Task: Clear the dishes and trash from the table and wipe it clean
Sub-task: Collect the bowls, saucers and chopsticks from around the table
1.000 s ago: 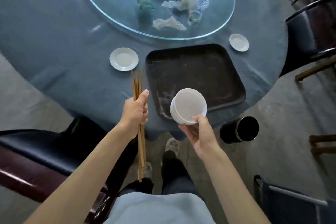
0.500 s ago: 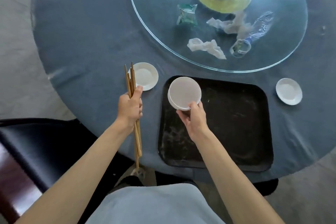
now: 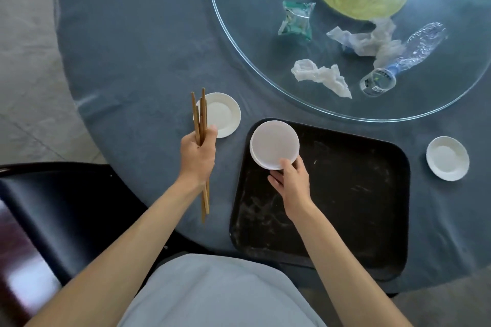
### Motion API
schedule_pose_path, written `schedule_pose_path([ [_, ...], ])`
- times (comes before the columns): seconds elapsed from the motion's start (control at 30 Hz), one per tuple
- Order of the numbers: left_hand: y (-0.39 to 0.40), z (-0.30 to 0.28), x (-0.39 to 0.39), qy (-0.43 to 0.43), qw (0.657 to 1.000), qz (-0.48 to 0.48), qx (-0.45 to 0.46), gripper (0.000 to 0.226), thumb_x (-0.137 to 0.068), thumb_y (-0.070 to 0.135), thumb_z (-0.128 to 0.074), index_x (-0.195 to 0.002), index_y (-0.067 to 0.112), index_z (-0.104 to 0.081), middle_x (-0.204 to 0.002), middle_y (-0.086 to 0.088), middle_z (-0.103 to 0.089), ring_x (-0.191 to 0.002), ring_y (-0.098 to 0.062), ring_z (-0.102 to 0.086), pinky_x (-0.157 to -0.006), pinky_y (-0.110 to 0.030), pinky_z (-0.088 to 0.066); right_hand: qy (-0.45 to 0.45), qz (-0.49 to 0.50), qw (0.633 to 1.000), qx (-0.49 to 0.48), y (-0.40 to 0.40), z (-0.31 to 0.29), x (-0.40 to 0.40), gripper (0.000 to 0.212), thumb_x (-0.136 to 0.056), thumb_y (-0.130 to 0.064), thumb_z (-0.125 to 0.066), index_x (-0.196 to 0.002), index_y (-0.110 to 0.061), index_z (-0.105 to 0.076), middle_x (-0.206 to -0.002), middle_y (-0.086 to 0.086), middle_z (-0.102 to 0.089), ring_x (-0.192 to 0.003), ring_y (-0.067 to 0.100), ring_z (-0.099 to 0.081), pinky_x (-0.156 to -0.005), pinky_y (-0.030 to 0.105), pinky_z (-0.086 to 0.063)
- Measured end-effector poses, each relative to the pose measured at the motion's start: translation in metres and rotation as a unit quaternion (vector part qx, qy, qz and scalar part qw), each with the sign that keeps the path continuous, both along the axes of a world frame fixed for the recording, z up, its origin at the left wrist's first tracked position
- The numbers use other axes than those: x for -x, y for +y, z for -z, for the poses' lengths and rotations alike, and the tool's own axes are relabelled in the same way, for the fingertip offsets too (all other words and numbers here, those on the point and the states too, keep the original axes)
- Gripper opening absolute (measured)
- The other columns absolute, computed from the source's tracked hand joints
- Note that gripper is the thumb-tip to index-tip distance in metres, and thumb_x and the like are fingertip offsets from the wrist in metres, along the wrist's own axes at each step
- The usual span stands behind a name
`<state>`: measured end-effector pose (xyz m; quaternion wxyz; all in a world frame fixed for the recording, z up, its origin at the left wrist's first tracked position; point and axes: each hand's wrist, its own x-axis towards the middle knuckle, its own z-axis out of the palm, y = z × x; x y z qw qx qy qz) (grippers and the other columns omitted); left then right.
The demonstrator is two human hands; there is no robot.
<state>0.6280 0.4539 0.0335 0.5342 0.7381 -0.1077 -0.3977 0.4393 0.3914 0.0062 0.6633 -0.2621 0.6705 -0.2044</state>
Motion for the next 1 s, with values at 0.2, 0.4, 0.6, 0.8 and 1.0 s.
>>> schedule_pose_path([
  [0.2,0.011,-0.030,0.002,-0.064,0.992,0.021,0.106,0.067,-0.091,0.044,-0.060,-0.060,-0.003,-0.023,-0.053,-0.013,-0.022,-0.051,-0.031,-0.019,-0.045,-0.047,-0.019,0.260,-0.167,0.885,0.349,0.024,-0.035,0.001,0.036,-0.100,-0.029,-0.064,-0.135,-0.026,-0.059,-0.135,-0.004,-0.053,-0.123,0.014,-0.055,-0.099,0.034,-0.054],
  [0.4,0.043,-0.024,0.008,-0.075,0.978,0.129,0.144,0.056,-0.100,0.032,-0.057,-0.062,0.000,-0.030,-0.054,-0.014,-0.026,-0.052,-0.028,-0.024,-0.048,-0.035,-0.028,0.040,-0.300,0.833,0.463,0.059,-0.086,-0.050,0.032,-0.096,-0.031,-0.065,-0.125,-0.019,-0.067,-0.123,-0.007,-0.067,-0.120,0.015,-0.061,-0.094,0.031,-0.053],
  [0.6,0.061,-0.003,0.004,-0.118,0.969,0.178,0.125,0.028,-0.090,0.026,-0.062,-0.064,0.028,-0.050,-0.060,0.016,-0.048,-0.058,-0.005,-0.045,-0.054,-0.024,-0.039,0.109,-0.327,0.766,0.543,0.082,-0.074,-0.081,0.043,-0.089,-0.041,-0.075,-0.128,-0.024,-0.069,-0.131,-0.010,-0.063,-0.129,0.014,-0.048,-0.108,0.047,-0.042],
  [0.8,0.060,0.011,-0.004,-0.168,0.957,0.224,0.072,0.034,-0.085,0.020,-0.064,-0.063,0.041,-0.049,-0.059,0.017,-0.059,-0.059,0.003,-0.056,-0.055,-0.019,-0.046,0.177,-0.375,0.751,0.514,0.086,-0.056,-0.097,0.011,-0.098,-0.023,-0.068,-0.098,-0.012,-0.069,-0.106,-0.005,-0.062,-0.095,0.020,-0.054,-0.087,0.037,-0.051],
  [1.0,0.055,-0.014,0.000,-0.150,0.942,0.287,0.090,0.029,-0.091,0.009,-0.062,-0.083,0.036,-0.064,-0.068,0.014,-0.068,-0.064,-0.001,-0.062,-0.060,-0.021,-0.051,0.149,-0.366,0.797,0.456,0.072,-0.091,-0.081,0.028,-0.104,-0.034,-0.057,-0.102,-0.007,-0.067,-0.094,0.002,-0.068,-0.083,0.016,-0.064,-0.078,0.043,-0.055],
])
